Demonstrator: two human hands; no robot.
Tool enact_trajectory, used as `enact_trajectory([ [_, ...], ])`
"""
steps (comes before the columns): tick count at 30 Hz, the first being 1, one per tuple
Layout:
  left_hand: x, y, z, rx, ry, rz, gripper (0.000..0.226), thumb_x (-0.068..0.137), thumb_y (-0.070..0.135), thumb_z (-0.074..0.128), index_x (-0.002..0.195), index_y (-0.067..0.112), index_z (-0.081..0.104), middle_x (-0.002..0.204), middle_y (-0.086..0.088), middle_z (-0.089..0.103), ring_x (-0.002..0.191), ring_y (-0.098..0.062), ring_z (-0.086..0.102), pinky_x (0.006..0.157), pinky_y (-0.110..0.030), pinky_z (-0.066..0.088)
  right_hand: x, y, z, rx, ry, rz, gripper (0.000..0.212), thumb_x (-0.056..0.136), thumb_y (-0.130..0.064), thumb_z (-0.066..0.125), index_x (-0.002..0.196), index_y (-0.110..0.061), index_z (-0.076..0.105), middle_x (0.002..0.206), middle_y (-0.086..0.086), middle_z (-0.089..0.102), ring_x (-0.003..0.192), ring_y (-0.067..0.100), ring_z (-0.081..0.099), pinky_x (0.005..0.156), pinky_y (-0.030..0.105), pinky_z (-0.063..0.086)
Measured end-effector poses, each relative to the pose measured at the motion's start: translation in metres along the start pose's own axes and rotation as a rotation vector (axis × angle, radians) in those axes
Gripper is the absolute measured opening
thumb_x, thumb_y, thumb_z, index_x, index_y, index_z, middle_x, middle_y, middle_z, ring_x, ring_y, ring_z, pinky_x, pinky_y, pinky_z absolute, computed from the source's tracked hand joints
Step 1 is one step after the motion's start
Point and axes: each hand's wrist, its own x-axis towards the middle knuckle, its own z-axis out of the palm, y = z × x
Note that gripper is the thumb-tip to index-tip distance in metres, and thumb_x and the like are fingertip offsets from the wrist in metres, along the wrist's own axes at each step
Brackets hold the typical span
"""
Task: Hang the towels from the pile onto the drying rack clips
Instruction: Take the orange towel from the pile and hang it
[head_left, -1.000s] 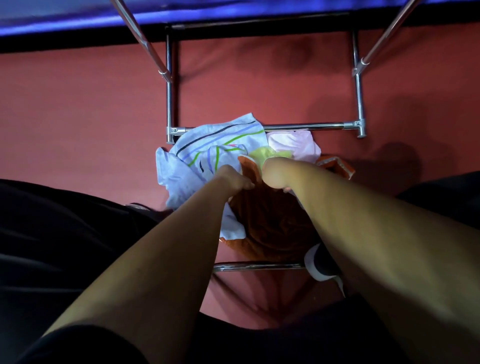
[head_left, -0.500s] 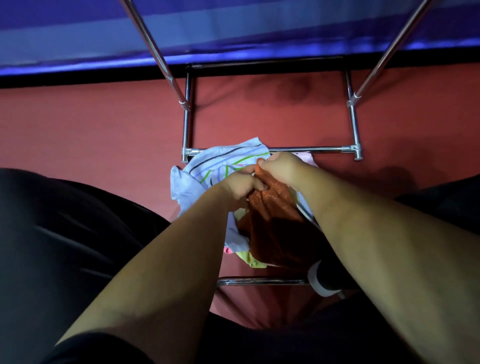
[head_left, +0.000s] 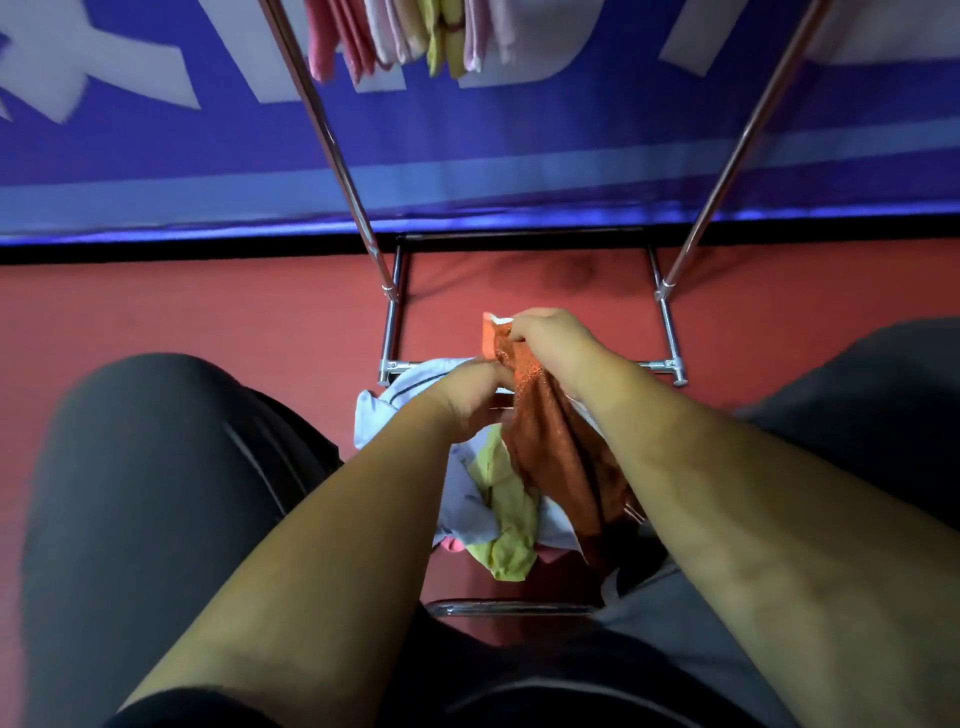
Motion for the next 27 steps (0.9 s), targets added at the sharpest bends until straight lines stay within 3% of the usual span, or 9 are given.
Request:
enact_trajectory([
  [2,-0.015,0.009,0.006,0.114,0.063,0.084,0.025,0.088,-0.003,0.062,0.084,0.021,0.069,0.076,0.007,0.069,0.070,-0.009,0.063,0.068,-0.024,0.047,-0.012,-0.018,-0.001,0.036,0.007,-0.058,0.011,0.080,-0.011,0.066,0.074,-0.017,0.073,0.066,0.000,0.063,0.069,0.020,0.055,0.068,0.032,0.041],
  [4,-0.022,0.016,0.007,0.171,0.180,0.186,0.022,0.091,-0.001,0.067,0.083,0.019,0.070,0.064,0.011,0.068,0.063,-0.009,0.061,0.057,-0.020,0.046,-0.021,-0.031,-0.004,0.076,0.039,-0.115,0.008,0.080,-0.014,0.068,0.074,-0.016,0.073,0.066,-0.002,0.063,0.068,0.019,0.056,0.068,0.032,0.043],
  [7,-0.029,0.026,0.000,0.174,0.341,0.362,0.004,0.093,0.002,0.075,0.090,-0.001,0.076,0.067,0.001,0.073,0.057,-0.005,0.064,0.065,-0.022,0.050,-0.029,-0.047,-0.017,0.078,0.144,-0.215,0.004,0.086,-0.013,0.071,0.083,-0.016,0.071,0.072,-0.002,0.065,0.066,0.015,0.057,0.065,0.030,0.044],
  [8,-0.031,0.029,-0.004,0.168,0.386,0.403,0.010,0.092,0.004,0.077,0.093,-0.006,0.076,0.071,-0.006,0.074,0.059,-0.009,0.065,0.068,-0.026,0.052,-0.030,-0.050,-0.021,0.037,0.182,-0.246,0.005,0.087,-0.013,0.073,0.087,-0.018,0.070,0.075,-0.003,0.067,0.067,0.013,0.058,0.065,0.029,0.044],
  [11,-0.041,0.043,-0.009,0.228,0.505,0.472,0.014,0.090,0.017,0.080,0.080,0.009,0.073,0.069,-0.004,0.070,0.063,-0.016,0.060,0.068,-0.031,0.051,-0.032,-0.052,-0.031,0.001,0.233,-0.280,0.013,0.088,-0.014,0.076,0.100,-0.019,0.071,0.087,-0.003,0.074,0.075,0.011,0.065,0.067,0.022,0.048],
  [14,-0.055,0.057,-0.010,0.353,0.635,0.534,0.017,0.090,0.026,0.077,0.077,0.017,0.070,0.065,0.001,0.068,0.058,-0.011,0.058,0.061,-0.026,0.050,-0.037,-0.048,-0.035,-0.049,0.221,-0.298,0.009,0.092,-0.016,0.074,0.101,-0.018,0.074,0.085,-0.007,0.072,0.072,0.006,0.062,0.055,0.008,0.041],
  [19,-0.069,0.065,-0.008,0.408,0.629,0.600,0.023,0.090,0.032,0.078,0.075,0.017,0.069,0.059,0.009,0.065,0.053,-0.002,0.054,0.056,-0.020,0.046,-0.044,-0.042,-0.039,0.020,0.191,-0.283,0.003,0.091,-0.021,0.075,0.089,-0.021,0.074,0.080,-0.004,0.073,0.071,0.011,0.062,0.068,0.027,0.047],
  [23,-0.075,0.065,-0.002,0.378,0.586,0.633,0.017,0.092,0.029,0.078,0.086,0.013,0.078,0.065,0.005,0.069,0.054,0.000,0.053,0.056,-0.018,0.043,-0.050,-0.041,-0.040,0.014,0.008,-0.261,0.004,0.089,-0.021,0.076,0.087,-0.021,0.072,0.072,-0.004,0.068,0.061,0.009,0.058,0.064,0.026,0.045],
  [27,-0.071,0.066,-0.007,0.380,0.638,0.613,0.027,0.088,0.042,0.081,0.079,0.016,0.077,0.065,0.005,0.071,0.060,-0.008,0.058,0.061,-0.028,0.047,-0.050,-0.043,-0.037,0.149,-0.062,-0.230,0.003,0.096,-0.022,0.074,0.095,-0.022,0.072,0.082,0.004,0.068,0.066,0.016,0.060,0.064,0.029,0.048],
])
